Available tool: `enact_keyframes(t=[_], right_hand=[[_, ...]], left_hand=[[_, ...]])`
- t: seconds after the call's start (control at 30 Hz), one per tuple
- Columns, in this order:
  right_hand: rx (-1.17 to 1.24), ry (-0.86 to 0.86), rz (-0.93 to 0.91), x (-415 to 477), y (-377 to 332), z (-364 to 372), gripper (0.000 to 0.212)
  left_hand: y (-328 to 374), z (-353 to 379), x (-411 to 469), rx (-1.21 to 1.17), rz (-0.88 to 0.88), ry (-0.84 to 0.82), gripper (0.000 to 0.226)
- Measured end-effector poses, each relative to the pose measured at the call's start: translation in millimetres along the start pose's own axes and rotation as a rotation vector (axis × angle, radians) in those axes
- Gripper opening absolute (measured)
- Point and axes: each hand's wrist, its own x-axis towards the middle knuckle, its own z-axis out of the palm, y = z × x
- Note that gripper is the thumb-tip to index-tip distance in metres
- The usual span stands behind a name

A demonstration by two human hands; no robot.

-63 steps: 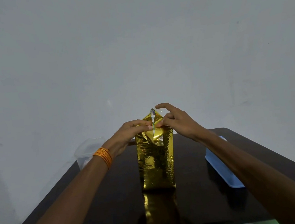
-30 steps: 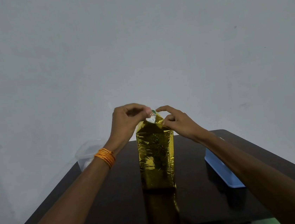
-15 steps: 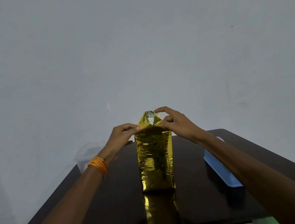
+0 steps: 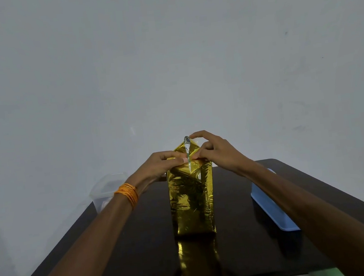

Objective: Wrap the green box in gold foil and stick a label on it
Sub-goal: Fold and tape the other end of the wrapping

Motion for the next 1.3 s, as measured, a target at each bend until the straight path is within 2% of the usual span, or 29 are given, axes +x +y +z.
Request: enact_keyframes(t=[0.17, 0.27, 0.33, 0.4, 0.63, 0.73, 0.77, 0.87, 1.13, 1.3], right_hand=[[0.057, -0.003, 0.010, 2, -6, -2, 0.033], [0.066, 0.123, -0.026, 5, -12, -4, 0.012], [0.106, 0.196, -0.010, 9, -16, -9, 0.007], [0.145, 0.178, 0.020, 13, -20, -15, 0.011], [0.070, -0.067, 0.046, 22, -34, -22, 0.016], [0.020, -0.230, 0.107, 27, -36, -24, 0.061], [0.014, -0.243, 0.112, 29, -36, -23, 0.068], [-0.011, -0.230, 0.131, 36, -37, -22, 0.066], [-0.157, -0.367, 0.235, 56, -30, -11, 0.059], [-0.236, -0.388, 0.241, 62, -31, -7, 0.058]], left_hand=[[0, -2, 1, 0.049, 0.002, 0.000, 0.029], [-2, -3, 2, 0.054, -0.006, 0.006, 0.028], [-2, -2, 2, 0.048, 0.001, 0.007, 0.028], [-2, -2, 1, 0.060, 0.013, 0.009, 0.028], [-1, -1, 2, 0.083, 0.027, 0.004, 0.027], [-1, 0, 3, 0.091, 0.044, 0.009, 0.023], [-2, 0, 3, 0.097, 0.049, 0.009, 0.023], [-3, -1, 4, 0.089, 0.051, 0.012, 0.023], [-2, -3, 1, 0.105, 0.053, 0.000, 0.026], [0, -3, 0, 0.098, 0.040, -0.012, 0.018]])
